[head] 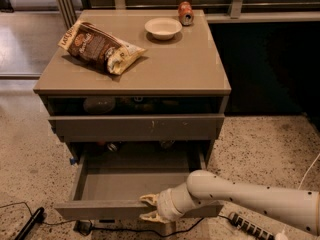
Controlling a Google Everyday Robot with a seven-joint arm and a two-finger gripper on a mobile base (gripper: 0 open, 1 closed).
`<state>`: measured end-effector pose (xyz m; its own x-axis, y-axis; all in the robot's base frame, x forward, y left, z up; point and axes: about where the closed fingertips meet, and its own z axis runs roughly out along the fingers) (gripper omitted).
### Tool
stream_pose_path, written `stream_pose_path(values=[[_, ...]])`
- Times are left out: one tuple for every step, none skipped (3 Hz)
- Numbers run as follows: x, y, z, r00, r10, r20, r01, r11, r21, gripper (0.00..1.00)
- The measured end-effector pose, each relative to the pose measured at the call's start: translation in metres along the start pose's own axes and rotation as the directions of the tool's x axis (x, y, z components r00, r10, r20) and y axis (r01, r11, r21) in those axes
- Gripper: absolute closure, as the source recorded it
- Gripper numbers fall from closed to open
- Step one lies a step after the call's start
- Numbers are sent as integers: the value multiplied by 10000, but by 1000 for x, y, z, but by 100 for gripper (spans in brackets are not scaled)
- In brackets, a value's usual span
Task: Open middle drawer
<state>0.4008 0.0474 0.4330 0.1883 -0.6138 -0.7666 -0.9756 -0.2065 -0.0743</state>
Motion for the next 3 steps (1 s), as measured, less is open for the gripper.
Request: stream_pose_path(values=[[1,11,0,10000,55,-56,-55,10000,-46,100],[-1,10,-1,10000,55,-56,-55,10000,-46,100],[-1,21,-1,9999,91,-73,-92,9999,-87,100]])
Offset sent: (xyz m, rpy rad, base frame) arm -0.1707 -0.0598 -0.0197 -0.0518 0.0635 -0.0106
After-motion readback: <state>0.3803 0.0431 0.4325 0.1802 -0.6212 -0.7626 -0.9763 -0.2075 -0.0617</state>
